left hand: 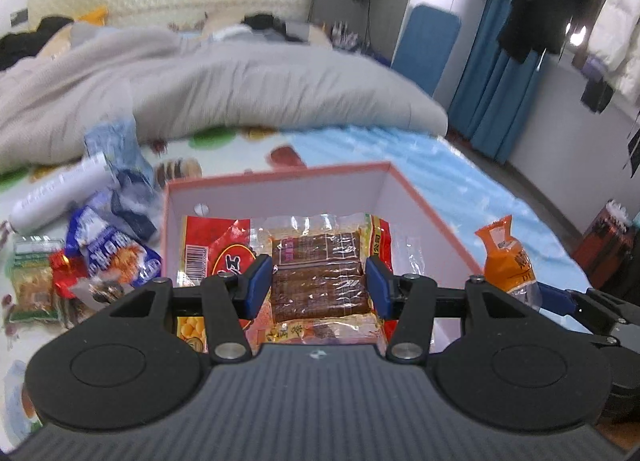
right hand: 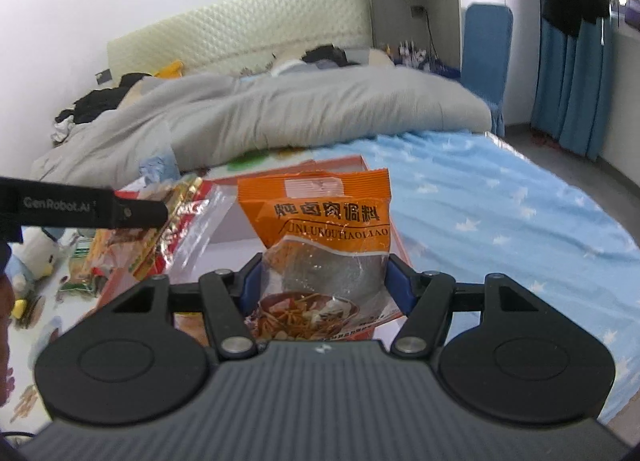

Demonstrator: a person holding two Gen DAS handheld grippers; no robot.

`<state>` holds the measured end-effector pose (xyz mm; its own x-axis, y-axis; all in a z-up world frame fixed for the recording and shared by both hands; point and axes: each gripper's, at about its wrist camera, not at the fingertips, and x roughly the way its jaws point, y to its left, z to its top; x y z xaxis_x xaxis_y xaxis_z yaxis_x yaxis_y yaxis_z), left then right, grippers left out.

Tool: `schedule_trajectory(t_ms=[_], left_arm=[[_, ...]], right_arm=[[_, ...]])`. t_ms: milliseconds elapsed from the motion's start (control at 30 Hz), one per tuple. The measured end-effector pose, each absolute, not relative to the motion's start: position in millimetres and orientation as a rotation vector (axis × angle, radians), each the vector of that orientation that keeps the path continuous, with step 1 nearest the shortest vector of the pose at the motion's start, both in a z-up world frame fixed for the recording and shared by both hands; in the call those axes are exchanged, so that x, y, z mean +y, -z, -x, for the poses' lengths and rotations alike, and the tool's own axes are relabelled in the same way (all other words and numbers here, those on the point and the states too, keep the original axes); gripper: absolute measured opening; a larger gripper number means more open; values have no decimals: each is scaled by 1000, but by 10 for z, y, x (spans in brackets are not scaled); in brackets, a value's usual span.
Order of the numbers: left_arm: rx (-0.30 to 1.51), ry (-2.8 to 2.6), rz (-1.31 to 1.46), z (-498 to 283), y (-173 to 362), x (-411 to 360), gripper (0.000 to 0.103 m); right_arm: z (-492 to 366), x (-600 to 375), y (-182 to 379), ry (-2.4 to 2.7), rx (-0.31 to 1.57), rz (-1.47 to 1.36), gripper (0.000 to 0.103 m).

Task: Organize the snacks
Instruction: 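Carry the orange bag and meat-strip pack over the pink box with both grippers, then open the left gripper to drop its pack while the right gripper releases the orange bag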

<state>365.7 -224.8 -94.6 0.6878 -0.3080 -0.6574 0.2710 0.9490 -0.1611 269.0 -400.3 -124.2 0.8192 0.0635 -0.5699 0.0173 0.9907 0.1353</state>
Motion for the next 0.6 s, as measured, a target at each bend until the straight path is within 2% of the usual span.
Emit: schedule_trajectory(t_ms=[400, 467, 533, 600], left_arm=[[812, 353, 2, -3898, 1273, -2535, 58], [815, 354, -15, -3884, 1274, -2567, 61], [806, 347, -37, -3846, 1236, -2579, 72], [786, 338, -42, -3805, 1173, -2552, 76]], right_arm=[[-2878, -4189, 1518, -28, 687, -177, 67], [-2833, -4205, 1492, -35, 683, -180, 70], [-2786, -4220, 1451, -44, 674, -187, 82], [-2744, -4232, 1414, -40, 666, -193, 85]])
